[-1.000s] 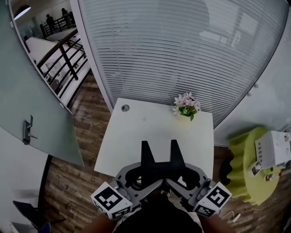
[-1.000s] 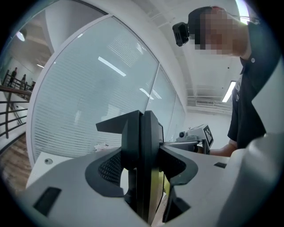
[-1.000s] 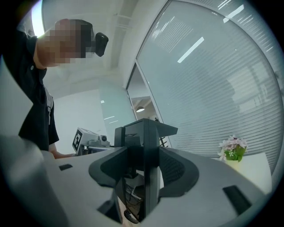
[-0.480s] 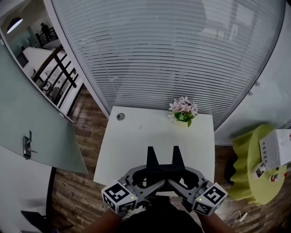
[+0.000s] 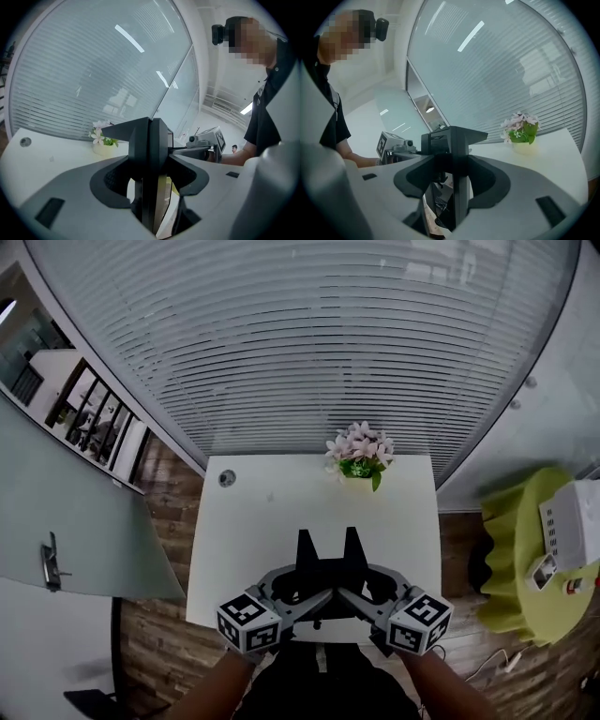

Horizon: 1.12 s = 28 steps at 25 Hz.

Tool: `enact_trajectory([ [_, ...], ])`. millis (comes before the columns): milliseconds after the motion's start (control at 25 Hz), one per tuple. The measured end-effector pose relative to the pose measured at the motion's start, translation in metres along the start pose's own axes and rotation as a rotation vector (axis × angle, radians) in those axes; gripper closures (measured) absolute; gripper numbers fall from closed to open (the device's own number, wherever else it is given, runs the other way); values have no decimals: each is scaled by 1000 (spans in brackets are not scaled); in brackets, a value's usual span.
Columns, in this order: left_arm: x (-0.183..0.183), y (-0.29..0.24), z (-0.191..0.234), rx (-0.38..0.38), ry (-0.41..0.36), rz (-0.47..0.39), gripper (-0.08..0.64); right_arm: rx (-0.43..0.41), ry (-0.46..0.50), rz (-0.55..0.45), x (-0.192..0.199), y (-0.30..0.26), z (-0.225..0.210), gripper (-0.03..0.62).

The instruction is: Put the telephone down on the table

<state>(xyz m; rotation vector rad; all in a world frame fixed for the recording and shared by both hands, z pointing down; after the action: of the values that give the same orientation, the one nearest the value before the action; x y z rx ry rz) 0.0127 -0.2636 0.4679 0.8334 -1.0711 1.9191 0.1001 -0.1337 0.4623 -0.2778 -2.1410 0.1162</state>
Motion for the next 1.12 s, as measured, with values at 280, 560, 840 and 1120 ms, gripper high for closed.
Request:
enact_trajectory([
  [280, 23, -35, 42, 55, 82, 99, 313, 59, -101, 53, 23, -20, -43, 356],
  [560, 48, -63, 88, 101, 160, 193, 313, 103, -211, 110, 48, -47, -82, 356],
  [840, 71, -82, 121, 121, 235, 239, 314, 130, -293, 155, 68, -68, -111, 357],
  [1120, 86, -98, 142, 119, 308, 258, 314, 145, -350, 179, 79, -81, -135, 356],
])
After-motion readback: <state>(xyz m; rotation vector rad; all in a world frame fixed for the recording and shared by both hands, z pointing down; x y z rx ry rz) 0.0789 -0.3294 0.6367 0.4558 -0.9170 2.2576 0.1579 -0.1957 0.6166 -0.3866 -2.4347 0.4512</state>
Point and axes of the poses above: the fingertips, and each gripper's own axes: y backward along the fingers, z to its left, x out of its underside, the point moved 7 cm from there along y, backward along the fingers, and after that the axes turned 7 degrees about -x, right-handed, at the moved point
